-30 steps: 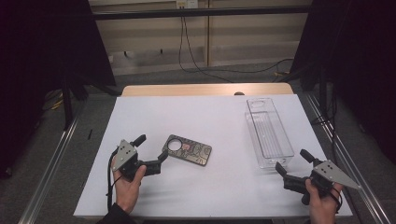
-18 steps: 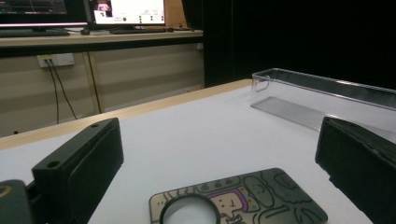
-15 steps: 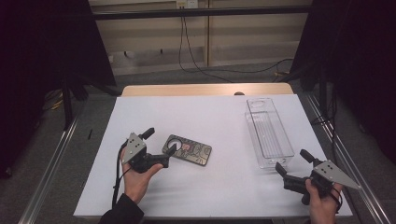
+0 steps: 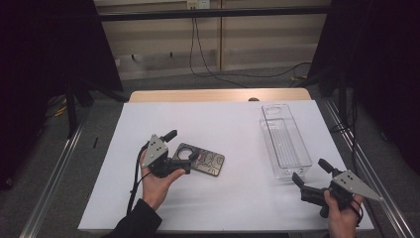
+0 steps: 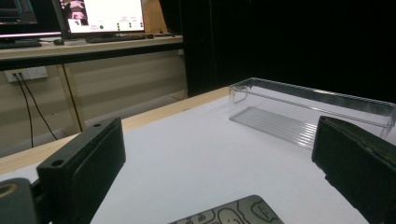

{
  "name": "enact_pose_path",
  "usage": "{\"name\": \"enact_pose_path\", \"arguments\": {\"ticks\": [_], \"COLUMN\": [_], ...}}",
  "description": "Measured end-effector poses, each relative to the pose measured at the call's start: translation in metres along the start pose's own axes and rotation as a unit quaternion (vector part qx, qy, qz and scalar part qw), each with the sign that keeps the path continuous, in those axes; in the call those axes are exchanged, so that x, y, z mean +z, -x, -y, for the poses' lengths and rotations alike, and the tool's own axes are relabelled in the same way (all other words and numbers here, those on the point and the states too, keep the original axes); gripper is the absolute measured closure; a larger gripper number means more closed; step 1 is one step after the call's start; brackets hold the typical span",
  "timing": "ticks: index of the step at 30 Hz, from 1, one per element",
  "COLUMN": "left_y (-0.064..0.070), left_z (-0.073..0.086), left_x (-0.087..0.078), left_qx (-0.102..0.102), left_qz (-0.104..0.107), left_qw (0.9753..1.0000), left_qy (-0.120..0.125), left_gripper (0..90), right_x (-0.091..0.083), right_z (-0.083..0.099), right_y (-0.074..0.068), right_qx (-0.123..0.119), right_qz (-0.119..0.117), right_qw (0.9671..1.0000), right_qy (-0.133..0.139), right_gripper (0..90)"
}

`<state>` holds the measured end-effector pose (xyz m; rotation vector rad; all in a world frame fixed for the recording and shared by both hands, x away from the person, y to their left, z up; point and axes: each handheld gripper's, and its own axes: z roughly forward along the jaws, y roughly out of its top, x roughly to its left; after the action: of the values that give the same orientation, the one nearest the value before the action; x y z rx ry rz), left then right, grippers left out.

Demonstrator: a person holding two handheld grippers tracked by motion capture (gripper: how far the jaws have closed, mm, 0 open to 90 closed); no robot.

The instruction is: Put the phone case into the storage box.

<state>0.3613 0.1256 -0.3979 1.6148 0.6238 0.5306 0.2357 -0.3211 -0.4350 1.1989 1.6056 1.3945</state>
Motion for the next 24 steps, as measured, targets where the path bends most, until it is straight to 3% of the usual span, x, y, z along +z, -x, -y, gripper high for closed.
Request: {"name": "enact_pose_path", "arguments": {"ticks": [6, 24], "left_y": [0.003, -0.011], "left_z": [-0.002, -0.005], "left_x": [0.013, 0.045], "left_qx": [0.002, 0.003], "left_qz": [0.01, -0.008], "left_qw": [0.9999, 1.0], "left_qy": [0.002, 0.001], "left_gripper": [3.9, 3.8], "right_x": [0.0, 0.0], "right_z": [0.0, 0.0], "right_y": [0.001, 0.0], "right_qx": [0.001, 0.001], "right_qz": [0.0, -0.001], "right_qw": [1.0, 1.0], "right_qy": [0.001, 0.0], "right_gripper": [0.0, 0.0]}}
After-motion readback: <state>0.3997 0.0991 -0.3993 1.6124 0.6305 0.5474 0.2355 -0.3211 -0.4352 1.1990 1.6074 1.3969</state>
